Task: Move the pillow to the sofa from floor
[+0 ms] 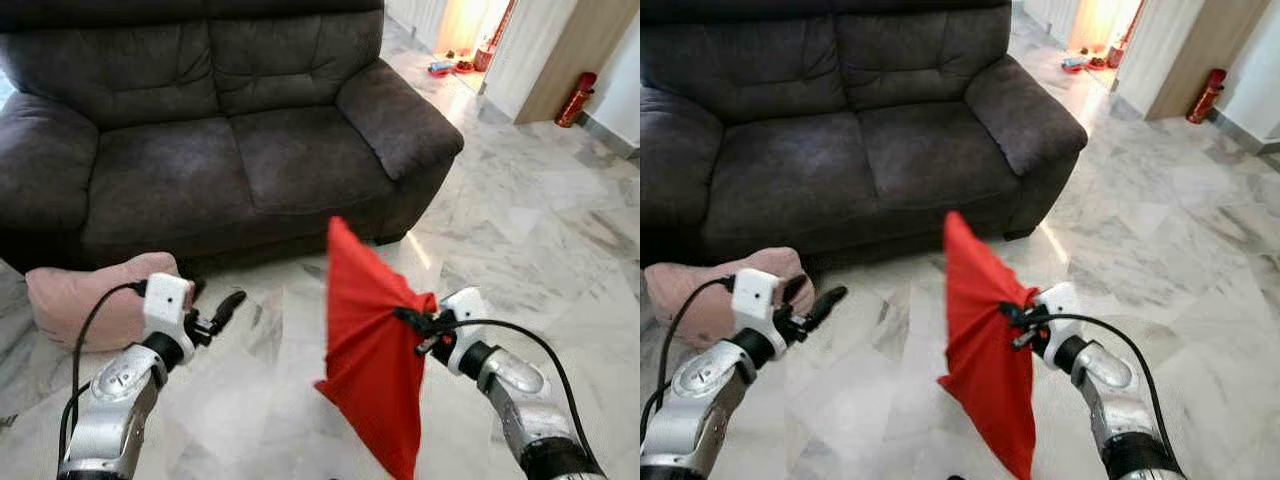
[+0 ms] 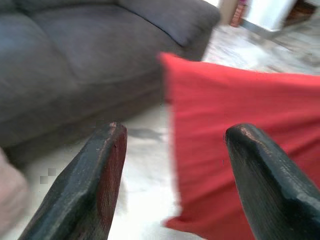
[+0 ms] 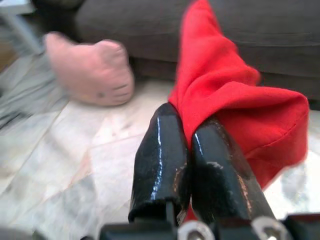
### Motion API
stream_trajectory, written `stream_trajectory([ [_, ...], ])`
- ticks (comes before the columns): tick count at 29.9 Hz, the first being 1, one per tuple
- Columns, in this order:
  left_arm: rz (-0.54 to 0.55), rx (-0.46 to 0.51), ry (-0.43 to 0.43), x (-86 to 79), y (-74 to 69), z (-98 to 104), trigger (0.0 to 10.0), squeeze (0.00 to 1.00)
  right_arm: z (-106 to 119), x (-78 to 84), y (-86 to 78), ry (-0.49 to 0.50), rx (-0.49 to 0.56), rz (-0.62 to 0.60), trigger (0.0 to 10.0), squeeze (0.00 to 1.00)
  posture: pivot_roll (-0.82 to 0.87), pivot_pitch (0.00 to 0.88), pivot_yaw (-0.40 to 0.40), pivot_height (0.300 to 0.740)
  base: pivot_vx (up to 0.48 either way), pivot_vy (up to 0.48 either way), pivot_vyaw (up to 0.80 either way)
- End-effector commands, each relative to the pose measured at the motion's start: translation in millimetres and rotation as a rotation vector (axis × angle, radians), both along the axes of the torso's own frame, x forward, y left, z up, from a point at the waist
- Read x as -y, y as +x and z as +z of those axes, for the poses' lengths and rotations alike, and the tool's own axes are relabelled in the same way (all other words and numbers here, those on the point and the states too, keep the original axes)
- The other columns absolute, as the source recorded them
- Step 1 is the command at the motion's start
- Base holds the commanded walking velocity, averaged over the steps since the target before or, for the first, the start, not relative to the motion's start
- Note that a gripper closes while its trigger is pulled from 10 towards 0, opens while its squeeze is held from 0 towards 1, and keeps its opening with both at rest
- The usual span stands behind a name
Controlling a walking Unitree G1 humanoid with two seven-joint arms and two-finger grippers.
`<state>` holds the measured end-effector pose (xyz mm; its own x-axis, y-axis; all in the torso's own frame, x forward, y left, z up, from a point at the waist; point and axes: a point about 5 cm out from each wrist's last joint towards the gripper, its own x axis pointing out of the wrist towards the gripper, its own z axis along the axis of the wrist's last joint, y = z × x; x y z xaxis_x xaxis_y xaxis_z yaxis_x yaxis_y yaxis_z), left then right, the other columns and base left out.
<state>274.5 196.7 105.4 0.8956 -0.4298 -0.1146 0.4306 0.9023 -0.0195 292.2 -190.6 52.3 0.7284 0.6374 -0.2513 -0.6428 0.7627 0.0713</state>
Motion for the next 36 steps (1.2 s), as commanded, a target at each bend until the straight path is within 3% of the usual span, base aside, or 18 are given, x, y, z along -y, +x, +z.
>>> stream_trajectory([
  [1, -0.056, -0.032, 0.01, -0.4, -5.0, 3.1, 10.0, 0.0, 21.4, 0.7, 2.8, -0.016, 0.08, 0.099, 10.0, 0.0, 0.05, 0.065, -0.071, 0.74, 0.0, 0.0, 0.0],
  [9, -0.202, -0.054, 0.062, -0.1, -17.0, 9.0, 10.0, 0.0, 22.7, 5.5, -9.3, -0.04, 0.036, 0.225, 10.0, 0.0, 0.05, 0.086, -0.07, 0.74, 0.0, 0.0, 0.0],
  [17, -0.447, -0.203, 0.125, 5.5, -41.0, 7.3, 10.0, 0.0, 28.4, -0.3, -15.0, -0.01, 0.023, 0.295, 10.0, 0.0, 0.05, 0.096, -0.065, 0.74, 0.0, 0.0, 0.0],
  [27, -0.664, -0.355, 0.313, -4.1, -72.8, -5.3, 10.0, 0.0, 47.4, -5.8, -27.4, 0.039, 0.044, 0.471, 10.0, 0.0, 0.06, 0.105, -0.064, 0.74, 0.0, 0.0, 0.0],
  [30, -0.637, -0.357, 0.389, -11.9, -70.5, -9.0, 10.0, 0.0, 52.9, -5.1, -39.9, 0.031, 0.031, 0.58, 10.0, 0.0, 0.06, 0.107, -0.066, 0.74, 0.0, 0.0, 0.0],
  [36, -0.624, -0.322, 0.376, -9.9, -61.0, 0.8, 10.0, 0.0, 48.0, -4.2, -56.5, -0.012, -0.01, 0.689, 10.0, 0.0, 0.05, 0.109, -0.069, 0.74, 0.0, 0.0, 0.0],
])
